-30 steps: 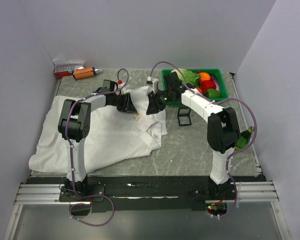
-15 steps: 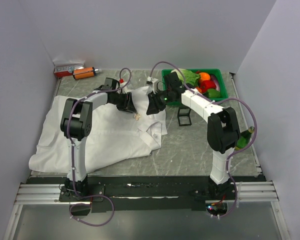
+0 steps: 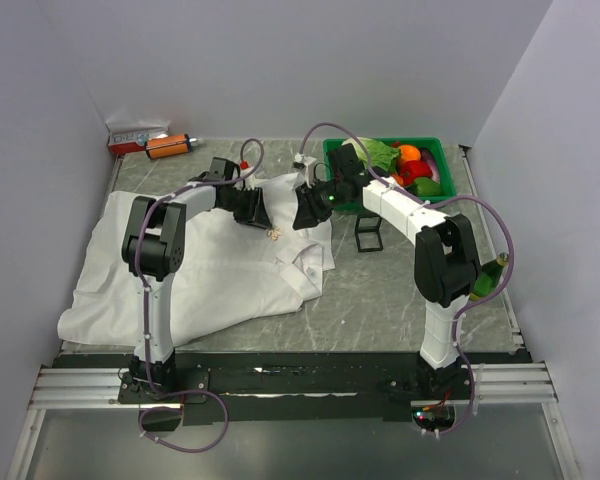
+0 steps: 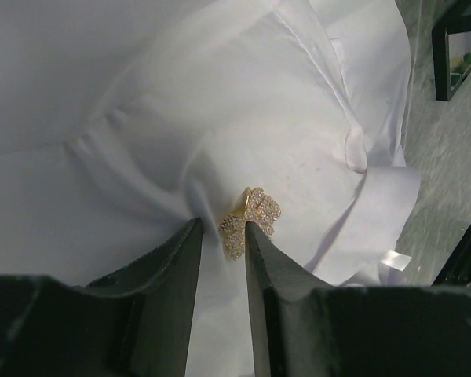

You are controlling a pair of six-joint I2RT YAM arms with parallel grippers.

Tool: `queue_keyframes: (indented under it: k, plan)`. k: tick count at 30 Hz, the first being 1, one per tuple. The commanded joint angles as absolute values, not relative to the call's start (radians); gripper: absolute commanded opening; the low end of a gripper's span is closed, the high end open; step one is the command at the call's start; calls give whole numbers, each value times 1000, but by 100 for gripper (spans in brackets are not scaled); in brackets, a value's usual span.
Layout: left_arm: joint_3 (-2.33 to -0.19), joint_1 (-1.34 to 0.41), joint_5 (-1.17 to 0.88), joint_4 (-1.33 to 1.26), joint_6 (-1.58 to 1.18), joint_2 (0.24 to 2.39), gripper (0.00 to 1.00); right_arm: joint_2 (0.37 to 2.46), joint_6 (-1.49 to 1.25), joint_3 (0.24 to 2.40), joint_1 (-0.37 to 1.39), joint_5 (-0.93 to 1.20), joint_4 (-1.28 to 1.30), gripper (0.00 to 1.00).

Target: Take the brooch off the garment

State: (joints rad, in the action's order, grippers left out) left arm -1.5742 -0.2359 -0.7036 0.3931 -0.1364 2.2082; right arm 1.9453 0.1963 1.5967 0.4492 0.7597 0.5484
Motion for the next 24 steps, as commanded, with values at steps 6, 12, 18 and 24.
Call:
queue_keyframes:
  k: [6,12,18,24]
  plan:
    - [-1468,-244,-606,209,-192,2040,40,1893,209,1606,454,756,543,39]
    - [-1509,-250,-742,259,-192,2094,36,1899,206,1611,454,762,545,40]
    - [-1534,-249,-743,324,-187,2181,39,1904,210,1626,451,762,557,40]
    - [-1520,-249,-698,331,-164,2183,41,1894,209,1611,451,764,551,40]
